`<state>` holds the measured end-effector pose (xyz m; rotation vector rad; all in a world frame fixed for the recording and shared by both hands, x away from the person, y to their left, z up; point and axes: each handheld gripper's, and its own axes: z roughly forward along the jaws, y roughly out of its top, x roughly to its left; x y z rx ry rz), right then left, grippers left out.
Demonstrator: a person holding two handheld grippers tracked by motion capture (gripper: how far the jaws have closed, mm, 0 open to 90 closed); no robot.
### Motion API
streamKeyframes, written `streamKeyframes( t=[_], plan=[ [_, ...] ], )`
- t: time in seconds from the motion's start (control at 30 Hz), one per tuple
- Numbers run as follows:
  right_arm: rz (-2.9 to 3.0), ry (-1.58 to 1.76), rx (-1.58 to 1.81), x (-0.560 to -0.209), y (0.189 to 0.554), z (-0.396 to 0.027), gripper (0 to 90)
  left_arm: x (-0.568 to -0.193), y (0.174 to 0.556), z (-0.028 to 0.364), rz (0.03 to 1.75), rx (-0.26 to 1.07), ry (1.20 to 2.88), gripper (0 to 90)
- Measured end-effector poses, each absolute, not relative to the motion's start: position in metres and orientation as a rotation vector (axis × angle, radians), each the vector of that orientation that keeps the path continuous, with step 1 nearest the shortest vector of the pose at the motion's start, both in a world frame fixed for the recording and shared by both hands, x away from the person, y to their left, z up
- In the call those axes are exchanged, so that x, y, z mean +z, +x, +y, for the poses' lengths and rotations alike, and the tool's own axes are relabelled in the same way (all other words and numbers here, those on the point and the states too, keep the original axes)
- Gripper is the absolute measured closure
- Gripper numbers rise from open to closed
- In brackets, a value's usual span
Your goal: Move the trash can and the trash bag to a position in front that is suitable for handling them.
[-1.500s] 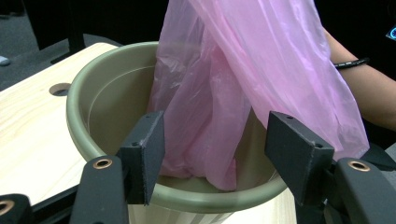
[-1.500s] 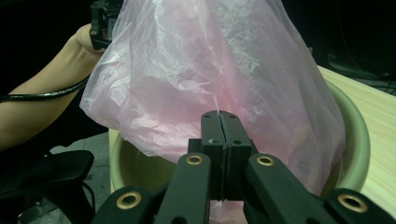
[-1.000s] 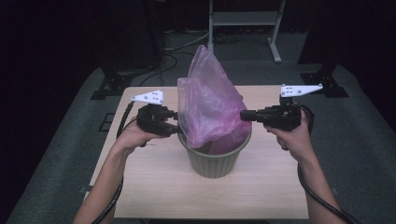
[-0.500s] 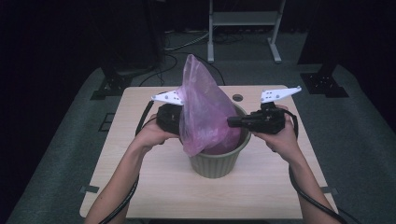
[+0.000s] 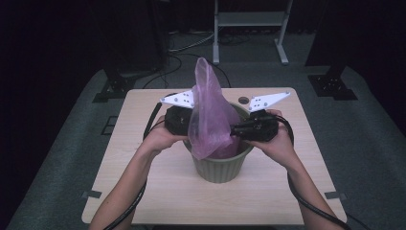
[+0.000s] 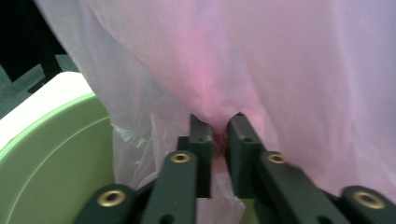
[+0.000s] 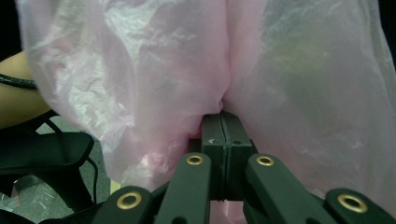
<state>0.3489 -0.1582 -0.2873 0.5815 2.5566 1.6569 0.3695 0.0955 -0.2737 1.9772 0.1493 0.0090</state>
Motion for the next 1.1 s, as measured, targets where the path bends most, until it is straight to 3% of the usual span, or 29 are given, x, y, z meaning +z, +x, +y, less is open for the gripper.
streamKeyframes(
  t=[0.17, 1.1],
  plan=[
    [2.551, 0.592, 1.654, -0.287, 0.349, -0.162, 90.0, -0.272, 0.369, 0.098, 0.159, 0.027, 1.985, 87.0],
    [2.460, 0.672, 1.752, -0.288, 0.343, -0.200, 90.0, -0.267, 0.368, 0.116, 0.213, 0.070, 1.996, 88.3]
  ],
)
